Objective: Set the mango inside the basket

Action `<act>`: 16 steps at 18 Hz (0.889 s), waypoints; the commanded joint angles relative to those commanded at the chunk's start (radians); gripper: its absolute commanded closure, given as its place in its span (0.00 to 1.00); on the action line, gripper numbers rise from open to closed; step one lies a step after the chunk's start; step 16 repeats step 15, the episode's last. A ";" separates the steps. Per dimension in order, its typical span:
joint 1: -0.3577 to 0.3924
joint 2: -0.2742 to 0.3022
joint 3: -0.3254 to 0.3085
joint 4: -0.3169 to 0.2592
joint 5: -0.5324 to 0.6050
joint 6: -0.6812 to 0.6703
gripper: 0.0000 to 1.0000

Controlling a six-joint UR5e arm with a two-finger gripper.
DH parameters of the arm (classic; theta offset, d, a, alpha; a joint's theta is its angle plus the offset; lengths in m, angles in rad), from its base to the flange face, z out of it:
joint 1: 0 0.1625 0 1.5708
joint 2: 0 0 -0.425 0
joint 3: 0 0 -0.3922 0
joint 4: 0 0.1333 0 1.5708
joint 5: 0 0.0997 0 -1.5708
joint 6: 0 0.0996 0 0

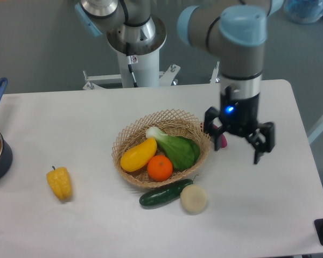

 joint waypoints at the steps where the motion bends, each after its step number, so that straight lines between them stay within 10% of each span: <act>1: 0.025 0.014 0.000 -0.028 0.000 0.060 0.00; 6: 0.106 0.049 0.002 -0.108 -0.002 0.280 0.00; 16: 0.125 0.061 -0.002 -0.103 -0.011 0.289 0.00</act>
